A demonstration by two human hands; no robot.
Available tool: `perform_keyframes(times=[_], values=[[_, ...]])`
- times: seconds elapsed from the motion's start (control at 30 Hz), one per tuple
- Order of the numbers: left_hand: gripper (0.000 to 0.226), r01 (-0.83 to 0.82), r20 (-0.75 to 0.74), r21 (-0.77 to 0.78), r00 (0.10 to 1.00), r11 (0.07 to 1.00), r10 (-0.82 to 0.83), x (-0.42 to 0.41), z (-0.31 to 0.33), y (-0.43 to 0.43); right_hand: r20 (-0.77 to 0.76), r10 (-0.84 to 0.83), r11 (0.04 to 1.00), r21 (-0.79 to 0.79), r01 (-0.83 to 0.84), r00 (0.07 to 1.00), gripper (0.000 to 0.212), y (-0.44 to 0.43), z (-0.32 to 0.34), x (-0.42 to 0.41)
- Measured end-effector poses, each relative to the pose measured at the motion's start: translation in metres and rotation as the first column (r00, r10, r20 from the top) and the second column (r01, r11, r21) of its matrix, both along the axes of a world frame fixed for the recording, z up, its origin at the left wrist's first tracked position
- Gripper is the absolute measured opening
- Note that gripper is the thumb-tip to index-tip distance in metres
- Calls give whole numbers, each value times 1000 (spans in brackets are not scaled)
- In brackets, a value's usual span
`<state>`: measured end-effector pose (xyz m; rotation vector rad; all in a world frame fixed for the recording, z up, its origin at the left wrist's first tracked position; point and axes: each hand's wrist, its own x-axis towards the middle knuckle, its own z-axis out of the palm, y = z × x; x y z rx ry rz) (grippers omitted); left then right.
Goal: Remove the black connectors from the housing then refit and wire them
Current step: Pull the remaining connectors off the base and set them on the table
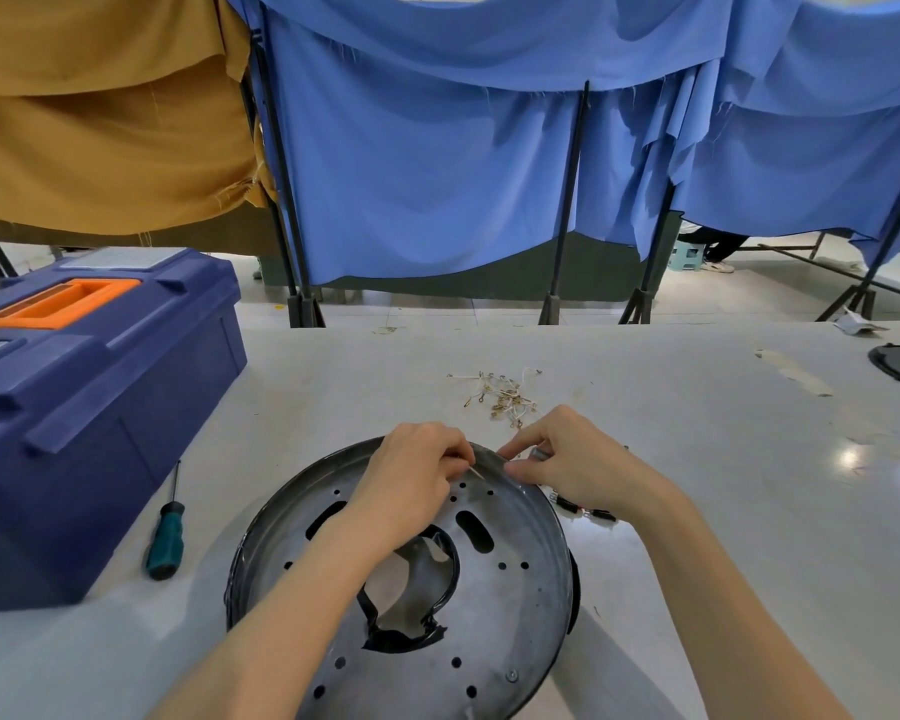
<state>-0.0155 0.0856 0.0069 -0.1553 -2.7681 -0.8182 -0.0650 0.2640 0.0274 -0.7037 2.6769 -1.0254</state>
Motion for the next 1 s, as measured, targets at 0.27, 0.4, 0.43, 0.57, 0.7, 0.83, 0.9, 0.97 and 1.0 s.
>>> perform_keyframes(times=[0.27, 0.4, 0.43, 0.57, 0.7, 0.83, 0.9, 0.97, 1.0], values=[[25, 63, -67, -139, 995, 988, -73, 1, -5, 4, -9, 1, 1000, -19, -1, 1000, 12, 0, 0, -1], [26, 61, -117, -257, 989, 965, -94, 0, -8, 5, -9, 11, 1000, -18, -11, 1000, 14, 1, 0, -1], [26, 61, -128, -268, 987, 962, -99, 0, -9, 5, -9, 11, 1000, -20, -12, 1000, 14, 1, 0, -1], [26, 71, -148, -332, 981, 941, -126, 0, -12, 6, -4, 28, 1000, -11, -28, 1000, 14, 1, 0, -1], [26, 81, -149, -387, 978, 919, -149, -1, -11, 9, -8, 34, 999, -6, -34, 999, 15, 1, 0, -2], [25, 56, -179, -373, 975, 926, -131, 4, -8, 14, -9, 32, 999, -23, -32, 999, 15, 1, -2, -2], [18, 36, -185, -335, 977, 941, -103, 8, -5, 17, -7, 32, 999, -29, -32, 999, 15, 2, -2, -2], [12, 29, -186, -343, 978, 939, -99, 10, -2, 18, -5, 31, 999, -37, -31, 1000, 15, 2, -2, -2], [12, 29, -183, -351, 978, 936, -99, 11, -2, 18, -6, 31, 999, -38, -31, 1000, 15, 2, -3, -2]])
